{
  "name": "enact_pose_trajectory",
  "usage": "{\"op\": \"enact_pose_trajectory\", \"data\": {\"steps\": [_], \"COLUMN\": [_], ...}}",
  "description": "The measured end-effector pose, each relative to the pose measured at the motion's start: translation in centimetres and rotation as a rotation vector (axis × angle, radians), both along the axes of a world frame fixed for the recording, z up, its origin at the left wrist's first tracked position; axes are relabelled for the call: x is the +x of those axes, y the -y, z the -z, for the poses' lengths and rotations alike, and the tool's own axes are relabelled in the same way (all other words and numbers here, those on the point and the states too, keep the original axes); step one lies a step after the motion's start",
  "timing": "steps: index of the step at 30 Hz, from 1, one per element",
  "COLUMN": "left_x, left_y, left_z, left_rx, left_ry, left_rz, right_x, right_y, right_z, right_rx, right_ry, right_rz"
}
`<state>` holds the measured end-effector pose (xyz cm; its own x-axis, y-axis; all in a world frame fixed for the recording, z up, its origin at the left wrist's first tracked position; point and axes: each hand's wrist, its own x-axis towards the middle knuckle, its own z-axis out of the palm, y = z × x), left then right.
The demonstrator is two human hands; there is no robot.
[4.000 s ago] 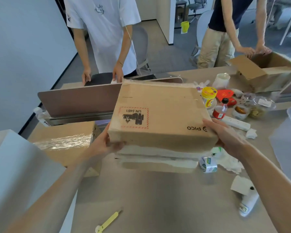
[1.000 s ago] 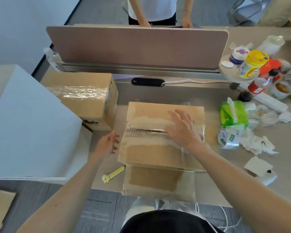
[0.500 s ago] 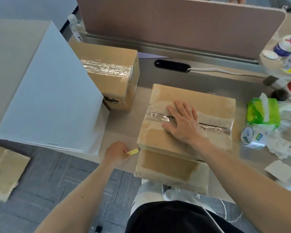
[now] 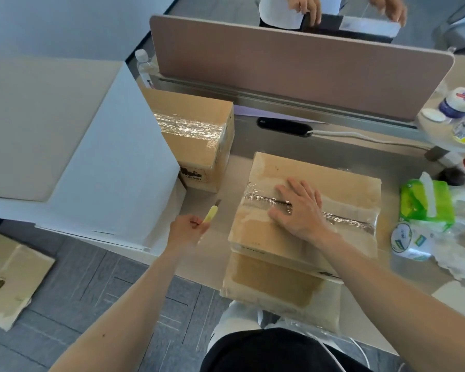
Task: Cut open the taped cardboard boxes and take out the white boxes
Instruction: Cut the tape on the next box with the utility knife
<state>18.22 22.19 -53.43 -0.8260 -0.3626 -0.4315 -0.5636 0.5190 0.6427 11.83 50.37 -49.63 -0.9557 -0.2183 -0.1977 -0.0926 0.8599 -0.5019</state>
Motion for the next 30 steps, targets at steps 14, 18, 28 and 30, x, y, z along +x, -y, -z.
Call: {"op": "enact_pose_trajectory", "data": {"steps": [14,18,28,30], "left_x": [-6.0,-6.8,-10.2,-10.3], "left_y": [-7.7,-8.4,-5.0,-4.6], "left_z": [-8.8,-9.1,-3.3,-2.2], "left_rx": [0.767,0.79,0.212,0.286], "left_ry": [-0.09,-0.063,-0.065,-0.052], "left_rz": [0.048,0.141,0.756,0.758], "right_x": [0.1,0.0,-3.1,-3.1], "right_y": [4.7,4.5,0.6,0.6], "right_z": [-3.9,-3.8,-3.1,-3.2], "right_rx": [-0.963,-1.15,-0.362,-0.216], "right_ry": [0.422,0.432,0.062,0.044], "right_rz": [0.094,0.272,0.064,-0.044]}}
